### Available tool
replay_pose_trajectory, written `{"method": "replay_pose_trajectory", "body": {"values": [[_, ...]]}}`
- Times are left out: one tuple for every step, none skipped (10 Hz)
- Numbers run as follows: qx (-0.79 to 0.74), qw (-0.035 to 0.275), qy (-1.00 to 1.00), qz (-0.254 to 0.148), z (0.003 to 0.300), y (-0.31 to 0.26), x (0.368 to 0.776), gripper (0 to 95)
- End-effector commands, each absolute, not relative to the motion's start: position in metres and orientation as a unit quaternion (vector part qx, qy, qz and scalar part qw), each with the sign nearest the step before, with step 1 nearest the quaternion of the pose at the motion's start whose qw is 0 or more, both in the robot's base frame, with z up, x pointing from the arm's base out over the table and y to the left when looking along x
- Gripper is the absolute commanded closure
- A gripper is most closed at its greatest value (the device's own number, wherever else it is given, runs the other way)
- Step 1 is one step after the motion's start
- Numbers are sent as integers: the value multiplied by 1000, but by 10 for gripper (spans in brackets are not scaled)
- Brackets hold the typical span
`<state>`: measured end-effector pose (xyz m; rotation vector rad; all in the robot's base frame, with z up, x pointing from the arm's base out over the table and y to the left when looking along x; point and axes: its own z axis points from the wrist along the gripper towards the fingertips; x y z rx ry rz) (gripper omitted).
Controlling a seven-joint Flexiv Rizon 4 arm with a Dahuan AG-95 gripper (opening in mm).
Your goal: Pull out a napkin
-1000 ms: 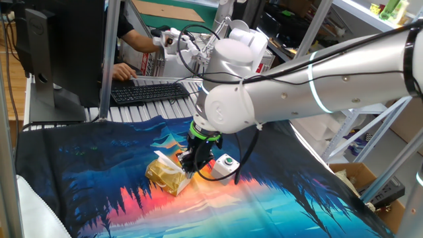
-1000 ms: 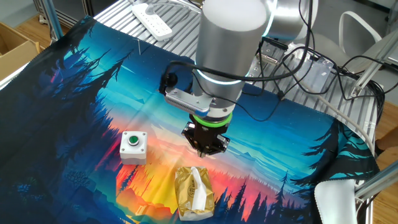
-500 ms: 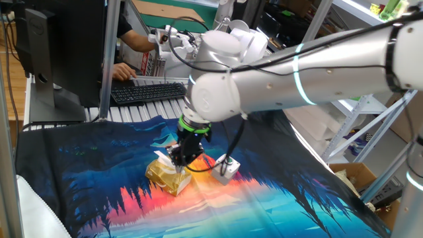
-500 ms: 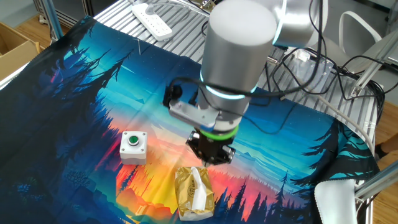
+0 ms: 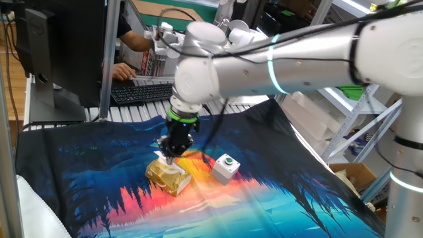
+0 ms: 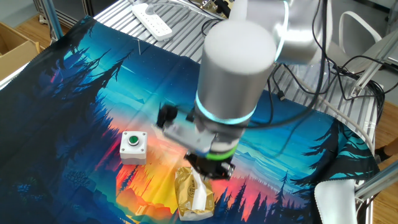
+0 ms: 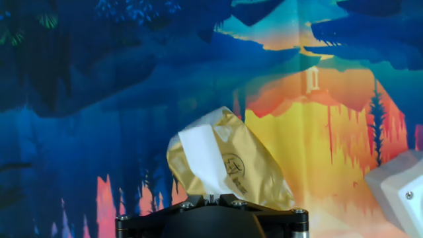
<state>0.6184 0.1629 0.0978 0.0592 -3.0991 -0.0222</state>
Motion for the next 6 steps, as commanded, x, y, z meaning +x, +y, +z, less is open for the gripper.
{"method": "replay_pose_trajectory", "body": {"values": [[11,24,-1000,-10,101,164,622,950],[8,26,-1000,-8,102,166,627,760],[9,27,-1000,-8,103,166,629,760],[6,29,-1000,-9,103,166,630,760],[-1,29,-1000,-10,101,166,630,570],[-1,29,-1000,-10,99,166,630,570]]}}
